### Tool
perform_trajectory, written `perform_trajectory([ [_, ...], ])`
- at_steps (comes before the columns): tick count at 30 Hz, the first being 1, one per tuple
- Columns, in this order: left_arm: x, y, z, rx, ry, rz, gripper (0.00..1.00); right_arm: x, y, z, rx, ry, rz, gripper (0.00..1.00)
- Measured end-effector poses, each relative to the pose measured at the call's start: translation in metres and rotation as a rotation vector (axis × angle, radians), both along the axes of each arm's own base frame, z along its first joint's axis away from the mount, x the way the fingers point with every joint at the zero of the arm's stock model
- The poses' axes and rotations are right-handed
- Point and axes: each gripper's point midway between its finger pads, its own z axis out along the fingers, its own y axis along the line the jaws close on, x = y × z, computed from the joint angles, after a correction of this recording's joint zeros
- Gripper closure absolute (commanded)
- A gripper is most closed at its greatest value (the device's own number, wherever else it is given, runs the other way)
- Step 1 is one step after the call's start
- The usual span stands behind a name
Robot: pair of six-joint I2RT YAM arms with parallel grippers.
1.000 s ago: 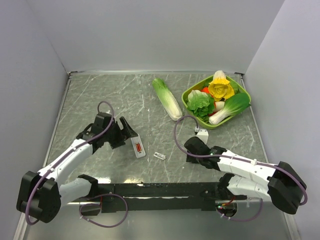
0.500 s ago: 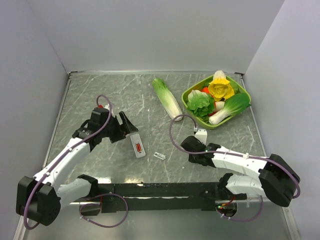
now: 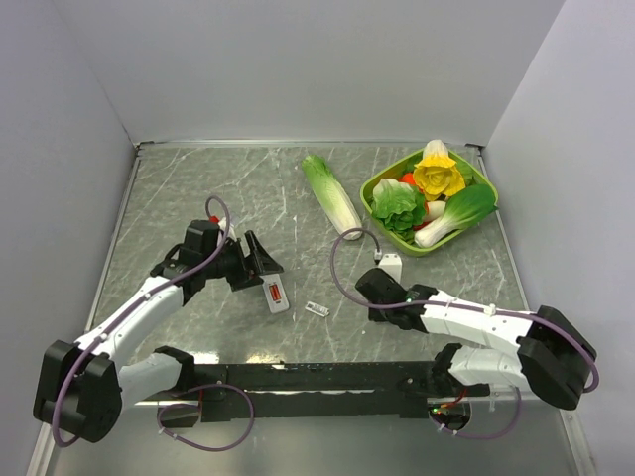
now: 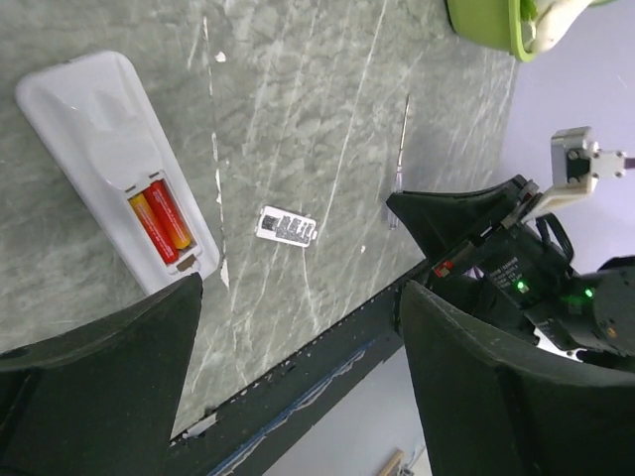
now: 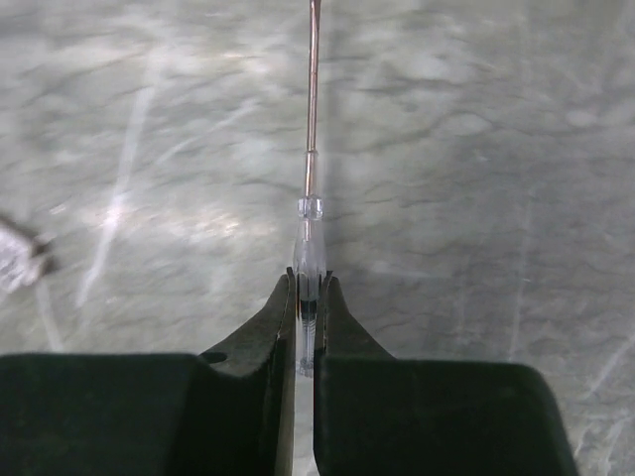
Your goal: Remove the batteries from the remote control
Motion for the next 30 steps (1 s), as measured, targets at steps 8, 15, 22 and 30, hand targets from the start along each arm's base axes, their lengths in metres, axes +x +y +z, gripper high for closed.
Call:
perform_trajectory([
  [8,-0.001,-0.013,0.003,-0.069,-0.001,-0.037,0.19,-0.001,0.060,0.052,0.182,-0.150,0.250,1.00],
  [15,-0.008,-0.040,0.006,-0.126,0.002,-0.115,0.22,-0.009,0.114,0.099,0.368,-0.256,0.450,1.00],
  [22,-0.020,-0.067,0.014,-0.178,-0.009,-0.193,0.26,-0.012,0.134,0.121,0.455,-0.297,0.522,1.00],
  [30,-0.026,-0.082,0.021,-0.212,-0.022,-0.221,0.41,-0.019,0.152,0.138,0.546,-0.308,0.574,1.00],
])
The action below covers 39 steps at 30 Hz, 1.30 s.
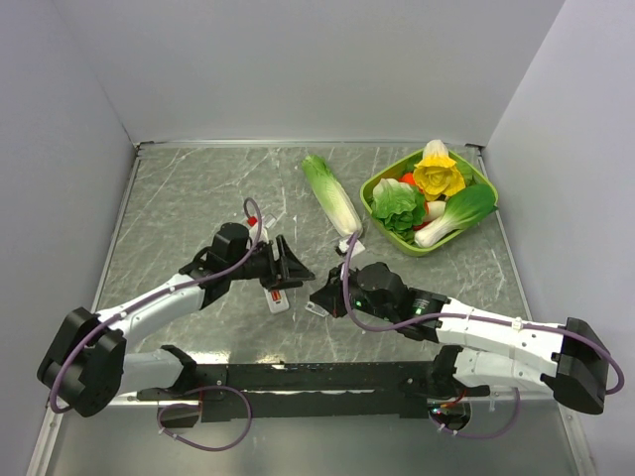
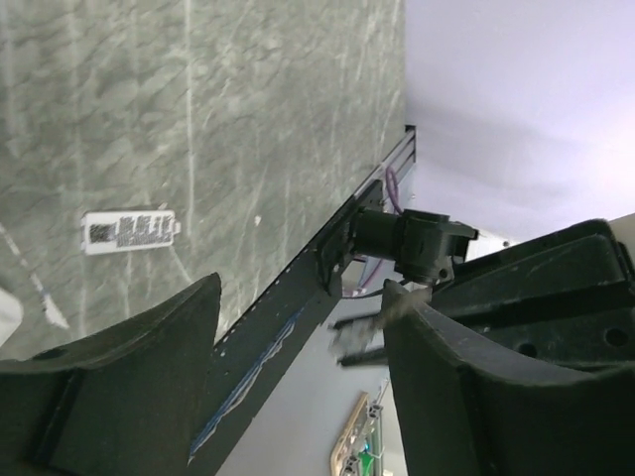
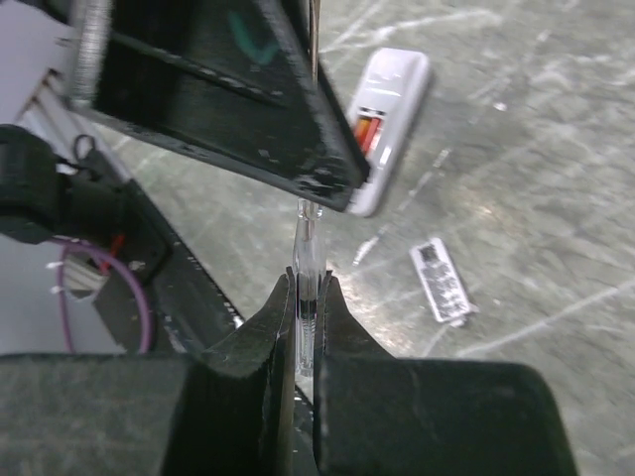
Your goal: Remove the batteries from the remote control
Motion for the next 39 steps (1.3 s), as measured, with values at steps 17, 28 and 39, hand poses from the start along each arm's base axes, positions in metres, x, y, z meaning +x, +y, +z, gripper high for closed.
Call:
perform_trajectory([
  [17,-0.007,-0.004,0.014,-0.086,-0.017,0.011,0.99,-0.015,0.008,0.010,0.116,0.029,0.059,0.24],
  [28,-0.006,0.003,0.072,-0.286,-0.181,0.085,0.99,-0.024,-0.003,0.034,0.345,-0.028,0.078,0.46],
  [39,-0.010,0.011,0.091,-0.395,-0.226,0.137,0.99,-0.026,0.002,0.068,0.497,-0.065,0.100,0.53],
])
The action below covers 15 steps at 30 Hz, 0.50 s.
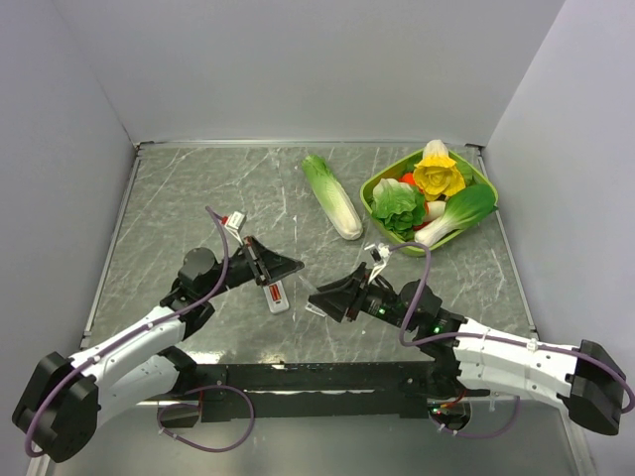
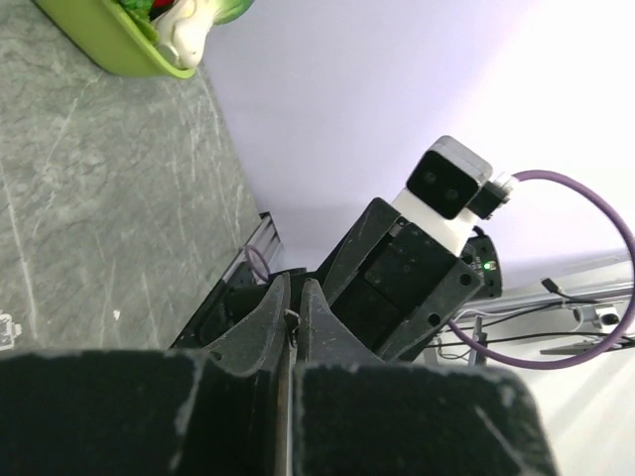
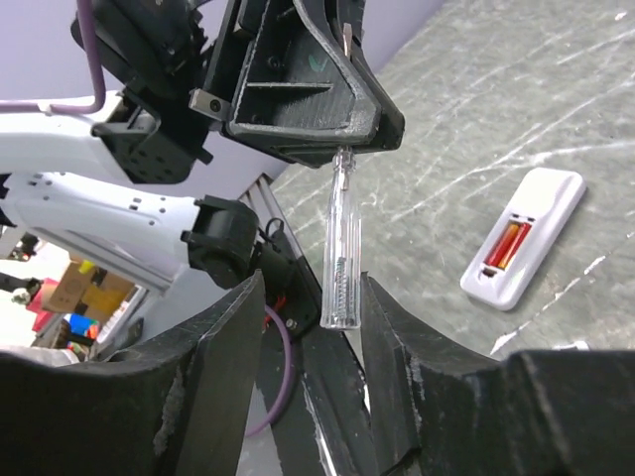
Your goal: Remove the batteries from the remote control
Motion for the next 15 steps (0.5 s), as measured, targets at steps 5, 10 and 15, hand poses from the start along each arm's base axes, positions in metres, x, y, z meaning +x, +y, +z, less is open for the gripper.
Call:
perform_trajectory([
  [5,0.000,0.000,0.006,-0.029,-0.008,0.000,0.99,0.002,0.003,0.000,0.008,0.007,-0.002,0.89],
  [10,0.001,0.001,0.006,-0.045,-0.006,0.003,0.68,0.008,0.003,-0.004,0.010,0.014,-0.024,1.00],
  [15,0.005,0.004,-0.011,0.014,0.054,0.026,0.16,0.012,-0.002,-0.008,-0.026,-0.022,-0.052,1.00],
])
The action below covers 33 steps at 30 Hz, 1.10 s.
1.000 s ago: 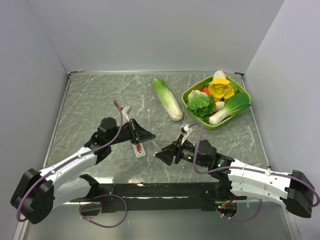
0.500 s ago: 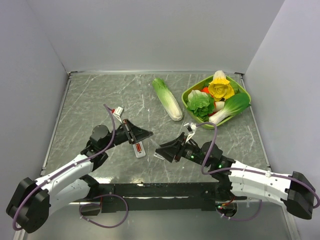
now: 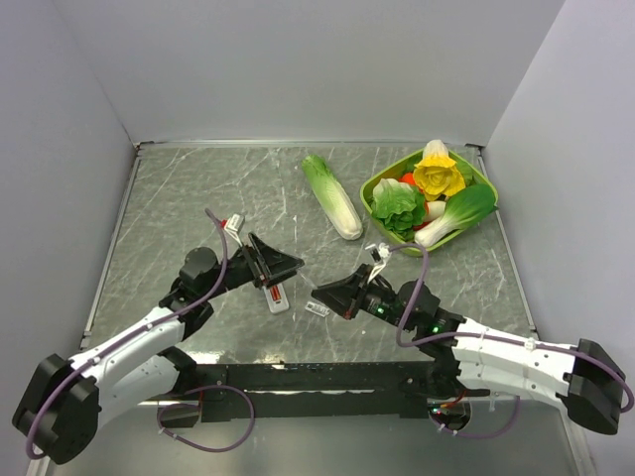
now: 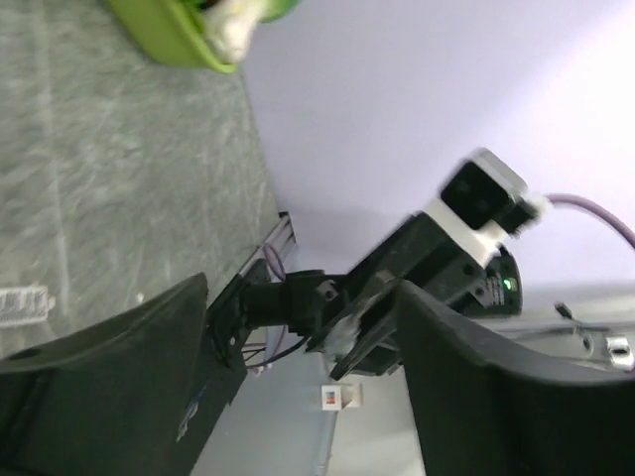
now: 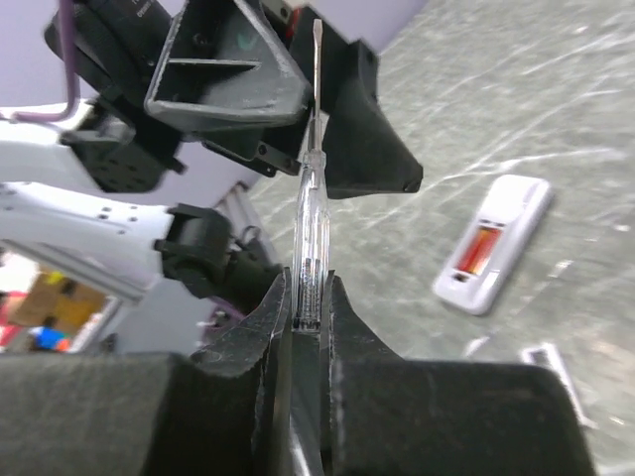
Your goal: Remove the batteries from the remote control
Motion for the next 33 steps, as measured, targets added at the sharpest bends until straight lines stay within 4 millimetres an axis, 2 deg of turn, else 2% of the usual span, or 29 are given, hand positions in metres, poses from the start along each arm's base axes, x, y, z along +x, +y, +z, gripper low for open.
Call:
perform_trajectory([
  [1,0.002,0.003,-0.006,0.023,0.024,0.014,0.07,0.001,-0.002,-0.001,-0.012,-0.008,-0.009,1.00],
  [2,0.006,0.006,-0.010,0.041,0.039,0.030,0.06,0.002,-0.006,-0.002,-0.030,-0.021,-0.023,1.00],
  [5,0.023,0.026,-0.015,0.100,0.085,0.108,0.06,0.009,-0.017,-0.004,-0.102,-0.065,-0.074,1.00],
  [8,0.035,0.042,-0.007,0.139,0.084,0.167,0.09,0.017,-0.025,0.000,-0.187,-0.108,-0.116,1.00],
  [10,0.038,0.045,0.002,0.159,0.068,0.175,0.11,0.021,-0.027,0.002,-0.245,-0.129,-0.126,1.00],
  [15,0.035,0.045,0.010,0.196,0.037,0.153,0.16,0.029,-0.030,0.003,-0.390,-0.165,-0.131,1.00],
  [24,0.032,0.040,-0.012,0.242,0.106,0.100,0.26,0.033,-0.023,-0.016,-0.534,-0.172,-0.083,1.00],
  [29,0.034,0.035,-0.025,0.245,0.170,0.068,0.36,0.030,-0.013,-0.028,-0.582,-0.170,-0.048,1.00],
  [33,0.034,0.032,-0.038,0.244,0.226,0.050,0.44,0.031,-0.005,-0.028,-0.593,-0.174,-0.035,1.00],
])
